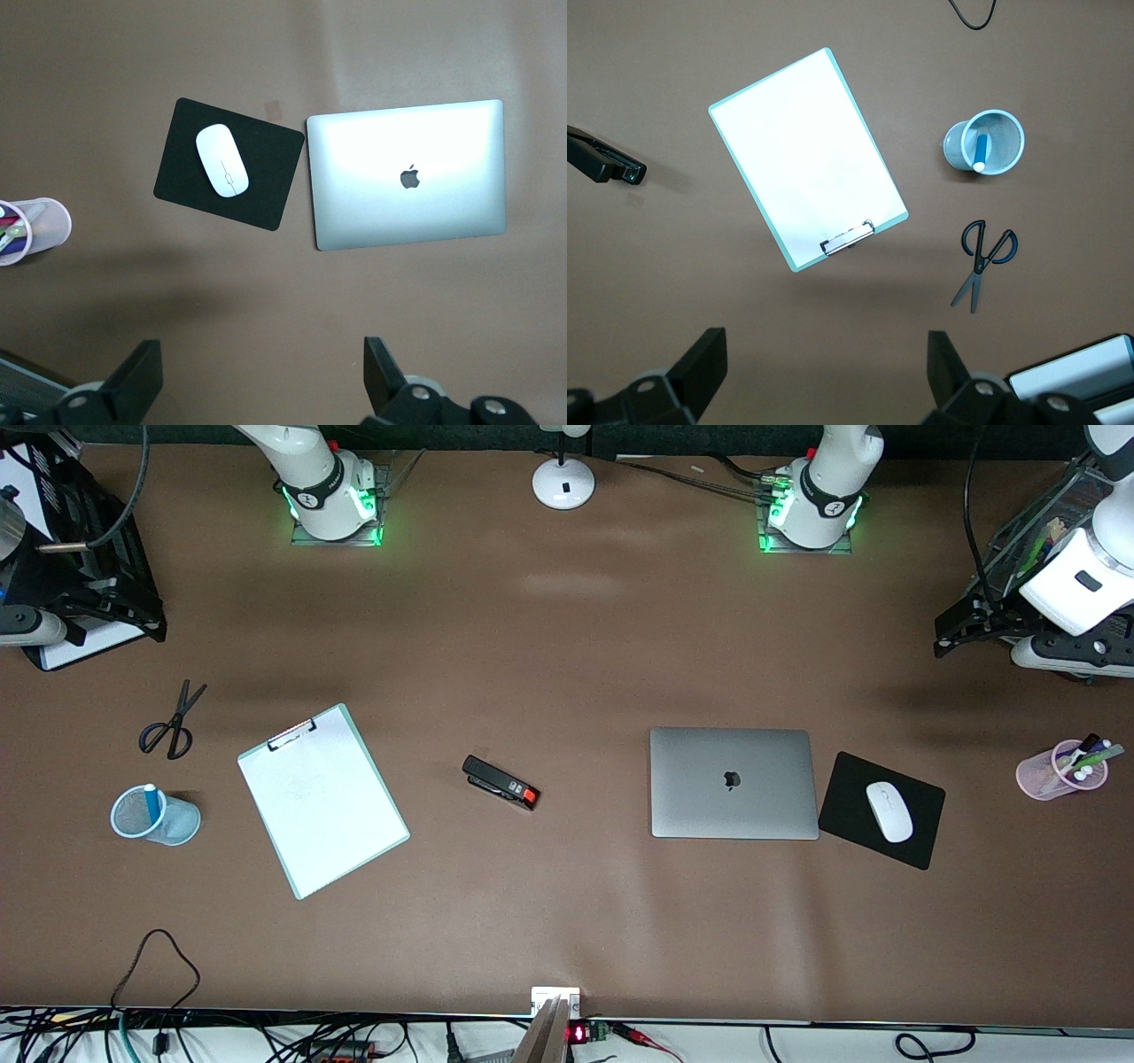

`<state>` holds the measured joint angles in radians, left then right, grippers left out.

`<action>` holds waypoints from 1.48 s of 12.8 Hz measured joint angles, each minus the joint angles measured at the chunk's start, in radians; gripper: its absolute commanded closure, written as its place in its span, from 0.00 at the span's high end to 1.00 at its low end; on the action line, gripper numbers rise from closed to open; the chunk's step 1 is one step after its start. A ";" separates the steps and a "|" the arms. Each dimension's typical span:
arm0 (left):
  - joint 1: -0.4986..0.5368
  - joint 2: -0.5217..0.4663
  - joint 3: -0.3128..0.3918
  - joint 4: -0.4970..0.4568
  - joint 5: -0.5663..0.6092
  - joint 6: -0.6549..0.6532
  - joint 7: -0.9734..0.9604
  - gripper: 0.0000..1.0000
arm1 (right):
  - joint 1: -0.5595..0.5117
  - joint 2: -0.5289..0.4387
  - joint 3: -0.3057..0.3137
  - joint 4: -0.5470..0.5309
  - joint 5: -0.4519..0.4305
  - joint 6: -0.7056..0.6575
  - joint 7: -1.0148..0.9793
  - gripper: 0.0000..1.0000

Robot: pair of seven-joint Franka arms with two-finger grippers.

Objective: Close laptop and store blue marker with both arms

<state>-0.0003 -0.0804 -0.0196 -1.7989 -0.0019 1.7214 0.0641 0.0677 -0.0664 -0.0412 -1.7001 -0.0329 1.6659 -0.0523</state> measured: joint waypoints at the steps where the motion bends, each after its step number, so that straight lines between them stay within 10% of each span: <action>1: 0.000 0.000 0.000 0.000 0.000 0.000 0.000 1.00 | 0.000 0.000 0.000 0.000 0.002 0.000 0.000 1.00; 19: 0.000 0.000 0.000 0.000 0.001 0.000 0.000 1.00 | 0.001 -0.025 0.000 0.054 0.018 -0.102 0.090 1.00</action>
<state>-0.0002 -0.0800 -0.0193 -1.7989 -0.0012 1.7214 0.0642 0.0688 -0.0914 -0.0408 -1.6461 -0.0145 1.5642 0.0374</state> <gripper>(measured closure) 0.000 0.000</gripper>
